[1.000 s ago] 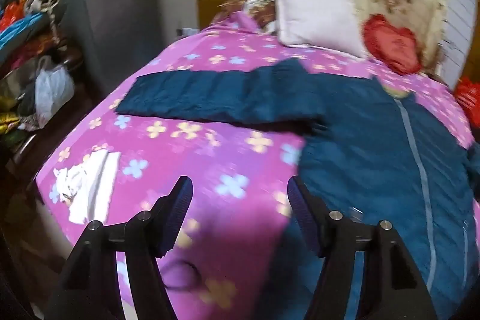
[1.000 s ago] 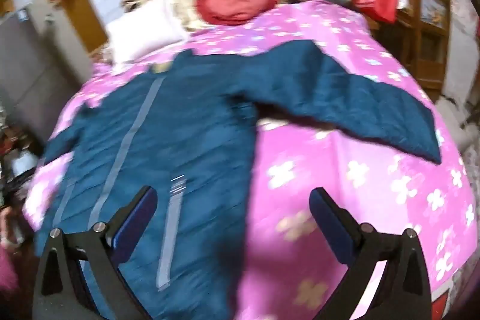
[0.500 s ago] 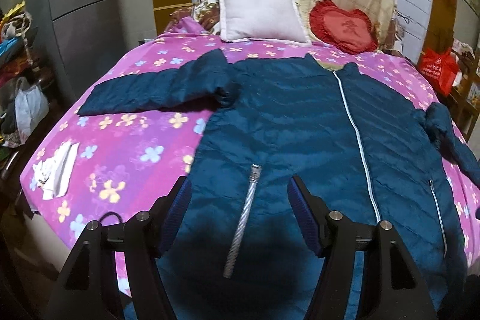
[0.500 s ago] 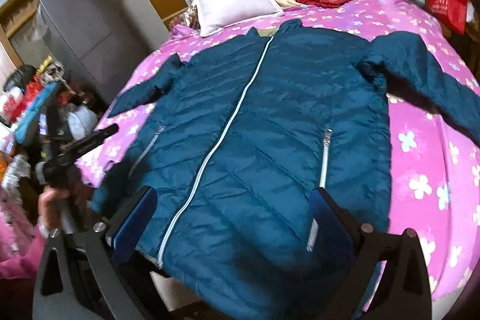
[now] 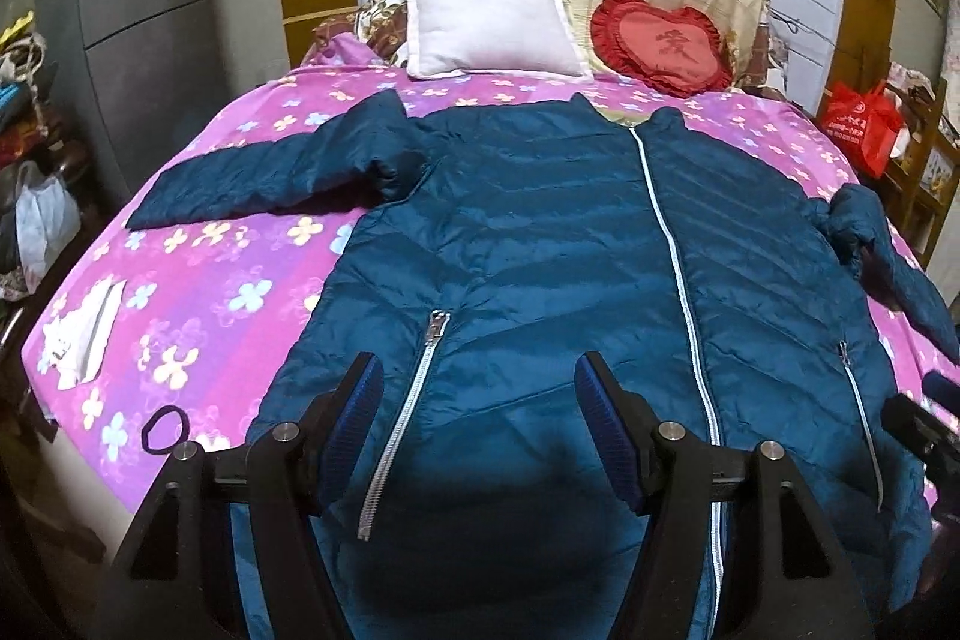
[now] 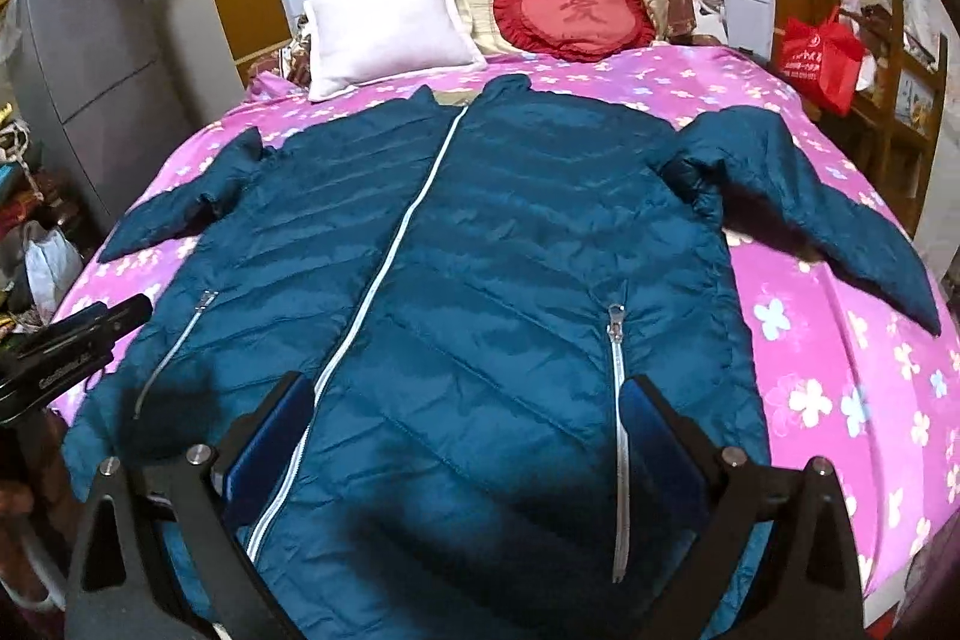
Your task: Fold large clothes
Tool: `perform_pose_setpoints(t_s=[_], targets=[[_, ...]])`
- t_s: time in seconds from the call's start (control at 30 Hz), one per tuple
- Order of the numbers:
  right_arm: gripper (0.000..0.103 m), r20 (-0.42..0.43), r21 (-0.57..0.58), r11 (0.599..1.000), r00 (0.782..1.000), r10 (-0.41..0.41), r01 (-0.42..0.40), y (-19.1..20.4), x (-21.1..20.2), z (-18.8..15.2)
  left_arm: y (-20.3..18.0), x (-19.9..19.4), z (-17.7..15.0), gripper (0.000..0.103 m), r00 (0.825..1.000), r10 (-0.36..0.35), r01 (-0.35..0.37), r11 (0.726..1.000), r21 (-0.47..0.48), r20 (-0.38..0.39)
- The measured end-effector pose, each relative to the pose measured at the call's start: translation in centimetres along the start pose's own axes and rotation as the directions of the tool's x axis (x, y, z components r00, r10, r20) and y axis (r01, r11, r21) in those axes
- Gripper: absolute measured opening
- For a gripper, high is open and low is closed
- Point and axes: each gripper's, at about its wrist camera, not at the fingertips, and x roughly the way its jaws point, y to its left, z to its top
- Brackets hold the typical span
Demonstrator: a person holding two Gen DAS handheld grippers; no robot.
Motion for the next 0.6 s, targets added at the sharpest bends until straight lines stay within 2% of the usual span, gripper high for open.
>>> perform_pose_setpoints(t_s=[0.23,0.6], targets=[[0.103,0.036,-0.015,1.0,0.999,-0.027,0.027,0.3,0.1,0.6,-3.1,-2.5,0.4,0.046,1.0,0.0,0.0,1.0,-0.011,-0.009],[0.103,0.046,-0.029,0.998,0.998,-0.052,0.054,1.3,0.5,1.2,-4.0,-3.5,1.7,0.046,1.0,-0.004,0.003,1.0,-0.016,-0.028]])
